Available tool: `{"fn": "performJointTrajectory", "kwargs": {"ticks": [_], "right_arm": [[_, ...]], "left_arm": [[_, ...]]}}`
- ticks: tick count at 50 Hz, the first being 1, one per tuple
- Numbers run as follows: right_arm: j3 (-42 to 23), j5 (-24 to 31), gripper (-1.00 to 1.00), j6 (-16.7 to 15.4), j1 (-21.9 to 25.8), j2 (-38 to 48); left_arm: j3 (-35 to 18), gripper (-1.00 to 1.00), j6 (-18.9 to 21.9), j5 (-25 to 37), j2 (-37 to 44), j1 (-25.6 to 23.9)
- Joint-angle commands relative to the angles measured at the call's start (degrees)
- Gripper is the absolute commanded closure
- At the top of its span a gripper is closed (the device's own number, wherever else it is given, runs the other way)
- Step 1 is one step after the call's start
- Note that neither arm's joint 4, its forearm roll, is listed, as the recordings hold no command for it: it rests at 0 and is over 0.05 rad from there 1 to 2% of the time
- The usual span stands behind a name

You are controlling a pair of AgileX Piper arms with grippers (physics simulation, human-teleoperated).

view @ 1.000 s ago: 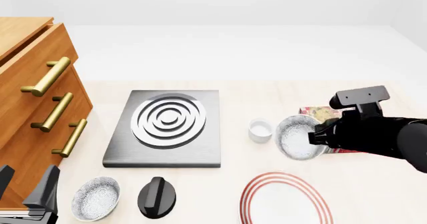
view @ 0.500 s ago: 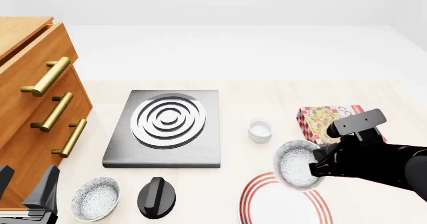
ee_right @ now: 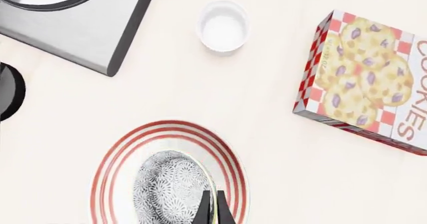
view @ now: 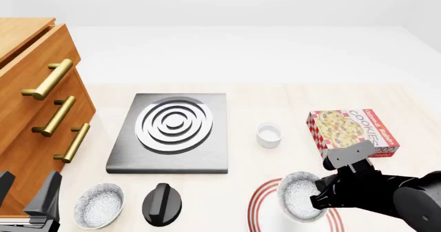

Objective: Pick the akita bowl between the plate and the ramekin and place it on the plate.

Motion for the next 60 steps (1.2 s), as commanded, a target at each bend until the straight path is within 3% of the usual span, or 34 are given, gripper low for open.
{"fn": "performJointTrajectory", "kwargs": {"ticks": [1,5,8,18,20,22,23,28,29,32,34,38,44,51,53,60], "right_arm": [[2.6,-4.5,1.0,-0.1,1.6,3.3],[3.3,-6.1,1.0,0.4,2.1,5.2],[2.6,-8.1,1.0,3.3,5.4,9.3],[4.2,-10.8,1.0,2.8,4.5,11.2],[3.6,-10.8,1.0,4.3,5.7,12.5],[4.0,-10.0,1.0,2.9,4.0,11.0],[4.1,-7.8,-1.0,1.2,1.7,7.7],[2.2,-1.1,-1.0,-1.1,-1.8,0.2],[0.8,2.8,-1.0,-2.7,-4.1,-4.2],[-1.9,6.2,-1.0,-2.1,-4.3,-6.6],[-3.7,10.2,-1.0,-4.6,-7.3,-11.1],[-9.6,16.1,-1.0,-3.7,-8.6,-14.7],[-12.7,19.9,-1.0,-4.2,-9.5,-17.3],[-17.1,23.4,-1.0,-1.3,-8.5,-20.3],[-17.5,24.0,-1.0,-3.1,-9.2,-21.7],[-20.7,27.0,-1.0,-2.1,-10.6,-23.2]], "left_arm": [[0.0,-1.0,0.0,0.0,0.0,0.0],[0.0,-1.0,0.0,0.0,0.0,0.0],[0.0,-1.0,0.0,0.0,0.0,0.0],[0.0,-1.0,0.0,0.0,0.0,0.0],[0.0,-1.0,0.0,0.0,0.0,0.0],[0.0,-1.0,0.0,0.0,0.0,0.0],[0.0,-1.0,0.0,0.0,0.0,0.0],[0.0,-1.0,0.0,0.0,0.0,0.0],[0.0,-1.0,0.0,0.0,0.0,0.0],[0.0,-1.0,0.0,0.0,0.0,0.0],[0.0,-1.0,0.0,0.0,0.0,0.0],[0.0,-1.0,0.0,0.0,0.0,0.0],[0.0,-1.0,0.0,0.0,0.0,0.0],[0.0,-1.0,0.0,0.0,0.0,0.0],[0.0,-1.0,0.0,0.0,0.0,0.0],[0.0,-1.0,0.0,0.0,0.0,0.0]]}}
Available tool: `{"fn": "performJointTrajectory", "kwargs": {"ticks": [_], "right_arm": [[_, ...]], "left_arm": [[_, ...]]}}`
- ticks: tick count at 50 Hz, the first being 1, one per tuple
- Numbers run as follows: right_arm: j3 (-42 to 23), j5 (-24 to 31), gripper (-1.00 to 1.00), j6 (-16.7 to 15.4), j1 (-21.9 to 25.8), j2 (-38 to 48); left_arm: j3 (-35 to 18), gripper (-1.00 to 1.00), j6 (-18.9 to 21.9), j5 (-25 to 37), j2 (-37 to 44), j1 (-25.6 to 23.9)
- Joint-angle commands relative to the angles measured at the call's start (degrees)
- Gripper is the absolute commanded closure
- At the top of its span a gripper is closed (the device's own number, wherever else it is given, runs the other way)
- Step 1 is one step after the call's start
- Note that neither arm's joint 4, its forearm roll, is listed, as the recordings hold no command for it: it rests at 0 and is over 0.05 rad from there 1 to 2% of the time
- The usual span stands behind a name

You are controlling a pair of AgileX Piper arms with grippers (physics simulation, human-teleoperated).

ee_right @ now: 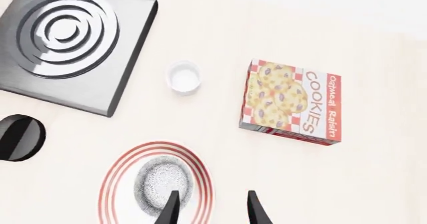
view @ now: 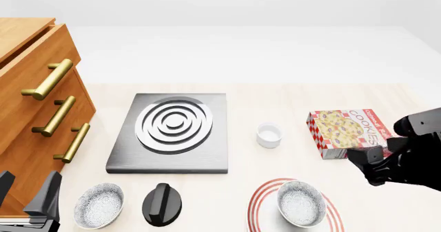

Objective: Pick the akita bowl between the plate and the ramekin and place it on the plate.

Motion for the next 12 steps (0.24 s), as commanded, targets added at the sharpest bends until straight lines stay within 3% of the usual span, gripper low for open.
{"fn": "performJointTrajectory", "kwargs": {"ticks": [1,12], "right_arm": [[-5.6,5.8,-1.0,0.5,-1.8,-4.6],[-4.3,4.2,-1.0,1.4,0.5,-3.3]], "left_arm": [[0.0,-1.0,0.0,0.0,0.0,0.0],[0.0,-1.0,0.0,0.0,0.0,0.0]]}}
